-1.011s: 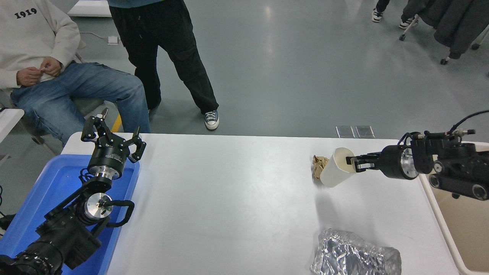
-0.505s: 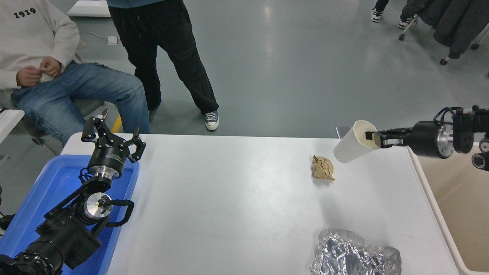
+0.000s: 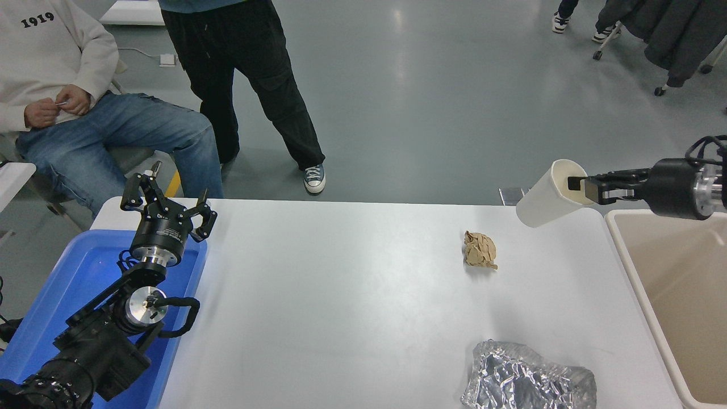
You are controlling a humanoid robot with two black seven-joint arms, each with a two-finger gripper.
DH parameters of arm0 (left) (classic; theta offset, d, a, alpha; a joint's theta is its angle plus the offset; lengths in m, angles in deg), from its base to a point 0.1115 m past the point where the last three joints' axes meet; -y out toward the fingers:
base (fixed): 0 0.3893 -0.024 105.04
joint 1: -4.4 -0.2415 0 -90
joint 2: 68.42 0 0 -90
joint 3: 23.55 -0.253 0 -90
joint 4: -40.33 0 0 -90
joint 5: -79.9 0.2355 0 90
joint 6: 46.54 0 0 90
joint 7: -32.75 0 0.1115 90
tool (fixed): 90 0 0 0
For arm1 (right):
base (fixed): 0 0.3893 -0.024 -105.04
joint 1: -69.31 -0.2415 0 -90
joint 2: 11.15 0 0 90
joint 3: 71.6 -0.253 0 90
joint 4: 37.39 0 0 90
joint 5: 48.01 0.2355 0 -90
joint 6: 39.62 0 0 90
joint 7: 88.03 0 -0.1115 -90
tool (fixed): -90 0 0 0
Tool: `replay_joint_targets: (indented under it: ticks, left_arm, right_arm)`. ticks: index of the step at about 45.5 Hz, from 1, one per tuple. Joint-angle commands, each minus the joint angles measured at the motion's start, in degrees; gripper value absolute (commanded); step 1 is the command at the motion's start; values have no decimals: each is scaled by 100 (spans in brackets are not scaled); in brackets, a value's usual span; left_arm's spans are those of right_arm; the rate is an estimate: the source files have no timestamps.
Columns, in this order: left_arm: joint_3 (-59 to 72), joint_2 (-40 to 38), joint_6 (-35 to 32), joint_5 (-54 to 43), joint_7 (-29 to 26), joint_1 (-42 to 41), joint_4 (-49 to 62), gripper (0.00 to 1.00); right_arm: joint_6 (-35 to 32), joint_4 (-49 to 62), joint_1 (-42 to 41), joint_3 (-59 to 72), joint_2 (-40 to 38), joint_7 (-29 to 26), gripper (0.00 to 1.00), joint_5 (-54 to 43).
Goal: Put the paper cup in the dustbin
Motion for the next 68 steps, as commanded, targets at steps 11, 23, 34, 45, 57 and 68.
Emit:
replay_joint_targets:
  ticks: [11, 23, 34, 45, 57, 68]
  left_arm:
    - [0, 0, 5, -1, 0, 0, 0, 100]
    - [0, 0, 5, -1, 0, 0, 0, 100]
    - [0, 0, 5, -1, 0, 0, 0, 100]
    - [0, 0, 5, -1, 0, 0, 0, 100]
    - [0, 0, 5, -1, 0, 0, 0, 100]
    - [0, 0, 5, -1, 0, 0, 0, 100]
  right_arm:
    - [-106, 52, -64, -82, -282, 2, 0, 30]
    - [-53, 728, 498, -91, -458, 11, 0, 846]
    - [578, 1010, 1307, -293, -783, 2, 0, 1357]
    - [1265, 1720, 2677, -662, -696, -24, 0, 2076]
    - [853, 3707, 3935, -829, 245, -50, 0, 3756]
    - [615, 4613, 4550, -838, 640, -384, 0, 4441]
